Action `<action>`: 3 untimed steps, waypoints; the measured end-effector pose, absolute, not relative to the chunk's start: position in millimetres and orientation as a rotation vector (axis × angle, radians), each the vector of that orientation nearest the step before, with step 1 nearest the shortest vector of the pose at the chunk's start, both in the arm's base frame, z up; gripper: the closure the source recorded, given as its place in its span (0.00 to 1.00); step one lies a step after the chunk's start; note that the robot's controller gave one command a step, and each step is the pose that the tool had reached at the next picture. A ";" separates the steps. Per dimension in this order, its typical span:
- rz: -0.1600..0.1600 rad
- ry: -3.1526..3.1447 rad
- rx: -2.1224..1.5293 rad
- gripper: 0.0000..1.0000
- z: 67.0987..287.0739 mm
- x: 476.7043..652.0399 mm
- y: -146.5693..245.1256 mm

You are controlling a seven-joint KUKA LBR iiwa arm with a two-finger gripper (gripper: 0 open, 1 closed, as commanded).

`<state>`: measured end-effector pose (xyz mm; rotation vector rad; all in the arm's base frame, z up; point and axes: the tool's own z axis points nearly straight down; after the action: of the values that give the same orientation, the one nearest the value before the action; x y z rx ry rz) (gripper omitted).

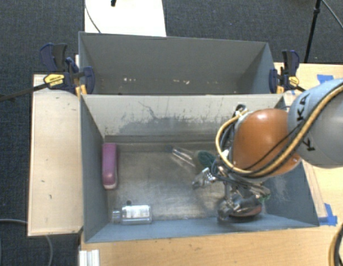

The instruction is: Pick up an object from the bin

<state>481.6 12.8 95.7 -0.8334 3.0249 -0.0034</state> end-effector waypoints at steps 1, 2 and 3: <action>-0.002 2.853 -1.301 0.00 78.8 484.3 -43.8; -0.010 2.782 -1.447 0.00 153.9 493.3 -89.5; -0.001 2.875 -1.232 0.00 71.8 518.3 -85.3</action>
Offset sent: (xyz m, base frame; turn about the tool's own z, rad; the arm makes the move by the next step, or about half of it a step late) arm 0.0019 -0.0559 -0.0169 -0.3208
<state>518.3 -85.3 71.8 -1.2323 2.8753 -0.0005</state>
